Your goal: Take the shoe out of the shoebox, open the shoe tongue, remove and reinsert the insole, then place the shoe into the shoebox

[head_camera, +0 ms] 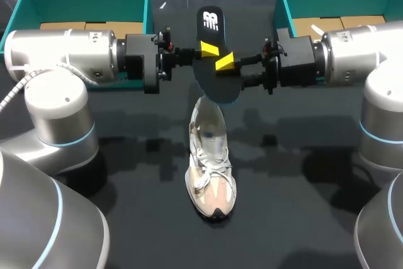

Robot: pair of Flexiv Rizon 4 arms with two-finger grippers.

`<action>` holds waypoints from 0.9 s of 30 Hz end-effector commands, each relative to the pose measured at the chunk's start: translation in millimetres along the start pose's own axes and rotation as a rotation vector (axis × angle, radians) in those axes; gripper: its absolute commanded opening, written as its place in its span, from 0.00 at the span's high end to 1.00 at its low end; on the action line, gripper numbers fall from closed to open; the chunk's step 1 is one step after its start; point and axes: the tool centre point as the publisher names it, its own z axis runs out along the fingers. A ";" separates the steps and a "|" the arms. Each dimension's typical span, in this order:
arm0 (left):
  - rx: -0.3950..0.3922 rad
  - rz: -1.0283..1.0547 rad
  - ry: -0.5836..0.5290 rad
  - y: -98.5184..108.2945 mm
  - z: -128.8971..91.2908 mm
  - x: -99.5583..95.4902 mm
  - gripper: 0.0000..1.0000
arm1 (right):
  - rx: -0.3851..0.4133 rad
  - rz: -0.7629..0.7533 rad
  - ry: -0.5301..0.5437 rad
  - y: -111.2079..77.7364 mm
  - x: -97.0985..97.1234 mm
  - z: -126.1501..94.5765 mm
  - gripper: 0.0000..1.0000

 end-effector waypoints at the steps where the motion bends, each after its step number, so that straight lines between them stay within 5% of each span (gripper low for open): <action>1: 0.000 0.001 -0.006 -0.2 0.9 1.9 1.00 | 0.002 0.000 0.000 2.2 0.1 4.6 0.59; 10: -0.007 0.005 -0.016 -0.6 0.5 2.1 1.00 | 0.008 0.002 0.001 4.6 0.5 5.8 0.76; 19: -0.010 0.013 -0.018 -0.8 2.8 1.7 1.00 | 0.012 0.001 0.003 5.1 0.5 6.3 0.73; 22: -0.012 0.013 -0.020 -1.0 4.1 1.9 1.00 | 0.013 0.001 0.003 5.2 0.7 6.3 1.00; 27: -0.010 0.010 -0.021 -2.5 5.1 3.5 1.00 | 0.014 -0.008 0.008 6.2 0.9 5.7 1.00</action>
